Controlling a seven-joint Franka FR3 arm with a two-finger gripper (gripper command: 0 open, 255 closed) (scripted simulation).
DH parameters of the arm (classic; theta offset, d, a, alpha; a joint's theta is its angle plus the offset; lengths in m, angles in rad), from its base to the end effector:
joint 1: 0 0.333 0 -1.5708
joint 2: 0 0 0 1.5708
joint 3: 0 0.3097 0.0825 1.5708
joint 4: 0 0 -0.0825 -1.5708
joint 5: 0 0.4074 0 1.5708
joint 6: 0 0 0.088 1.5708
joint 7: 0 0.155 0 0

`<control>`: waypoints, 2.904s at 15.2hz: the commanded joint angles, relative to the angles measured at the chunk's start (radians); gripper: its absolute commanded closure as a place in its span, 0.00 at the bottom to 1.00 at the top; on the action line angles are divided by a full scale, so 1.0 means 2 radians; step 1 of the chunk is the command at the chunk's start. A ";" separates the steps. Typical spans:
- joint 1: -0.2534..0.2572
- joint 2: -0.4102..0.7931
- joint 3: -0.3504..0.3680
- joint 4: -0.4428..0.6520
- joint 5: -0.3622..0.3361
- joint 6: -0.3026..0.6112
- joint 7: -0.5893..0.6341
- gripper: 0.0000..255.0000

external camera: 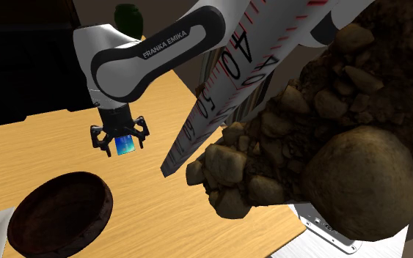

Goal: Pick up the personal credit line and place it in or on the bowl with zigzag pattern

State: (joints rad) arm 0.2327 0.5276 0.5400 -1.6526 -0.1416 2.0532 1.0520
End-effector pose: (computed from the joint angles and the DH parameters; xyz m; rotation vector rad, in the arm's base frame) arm 0.5154 0.4466 0.2715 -3.0602 0.4064 0.2173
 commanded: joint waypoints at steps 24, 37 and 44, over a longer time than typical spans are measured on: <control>-0.004 -0.028 0.009 0.035 0.014 -0.060 -0.003 1.00; -0.003 -0.046 0.016 0.099 0.024 -0.139 -0.002 1.00; 0.015 -0.049 0.023 0.125 0.025 -0.166 0.019 1.00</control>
State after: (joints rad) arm 0.2532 0.4359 0.5802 -1.3899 -0.0941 1.7137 1.0744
